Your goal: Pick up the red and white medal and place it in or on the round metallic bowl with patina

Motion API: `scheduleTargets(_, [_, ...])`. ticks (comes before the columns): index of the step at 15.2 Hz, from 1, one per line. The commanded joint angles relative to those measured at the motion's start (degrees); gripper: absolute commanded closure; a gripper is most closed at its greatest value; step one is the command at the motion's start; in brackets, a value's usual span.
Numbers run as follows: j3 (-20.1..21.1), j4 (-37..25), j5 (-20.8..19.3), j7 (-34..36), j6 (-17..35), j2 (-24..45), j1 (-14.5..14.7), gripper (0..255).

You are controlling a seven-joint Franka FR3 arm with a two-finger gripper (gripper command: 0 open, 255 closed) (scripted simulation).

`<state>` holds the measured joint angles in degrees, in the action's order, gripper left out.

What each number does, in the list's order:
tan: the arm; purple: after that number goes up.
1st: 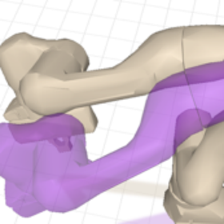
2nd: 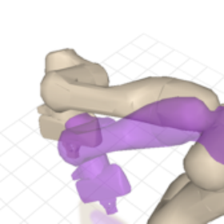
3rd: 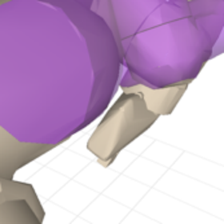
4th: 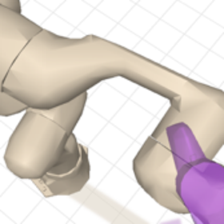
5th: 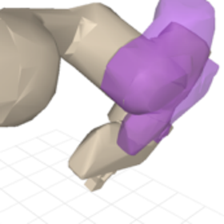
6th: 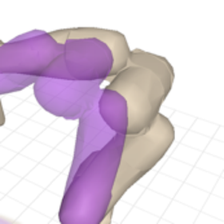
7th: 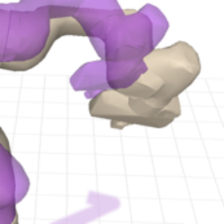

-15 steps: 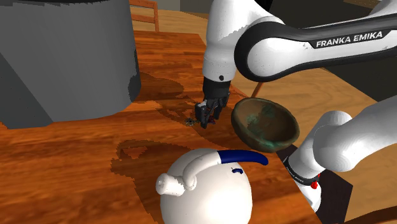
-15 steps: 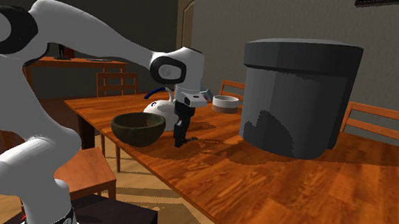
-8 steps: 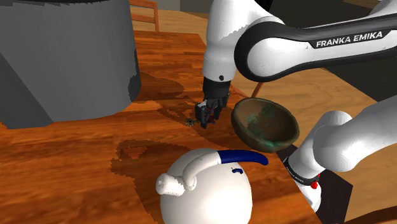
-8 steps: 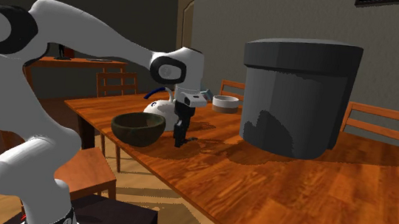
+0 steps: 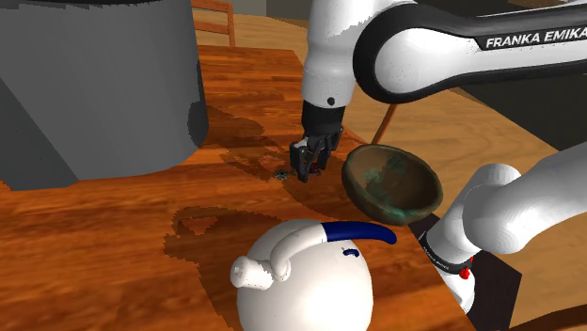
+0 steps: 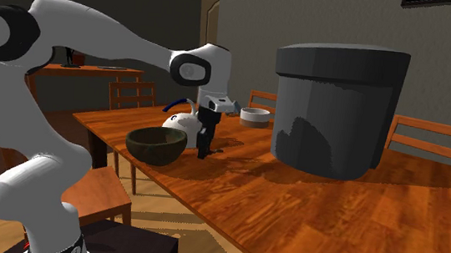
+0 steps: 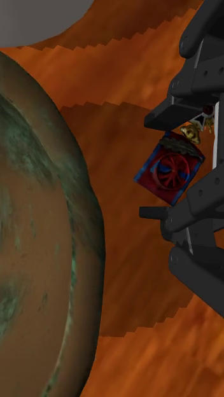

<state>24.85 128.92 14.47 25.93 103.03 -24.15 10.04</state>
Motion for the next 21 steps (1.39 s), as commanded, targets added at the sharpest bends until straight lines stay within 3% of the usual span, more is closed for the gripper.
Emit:
scheduleTargets(1, [-0.4,-1.5,-0.2,-0.1,-1.6,-0.1,-0.1,255])
scheduleTargets(21, [-2.0,-18.0,-1.7,1.6,-16.7,1.3,-0.9,255])
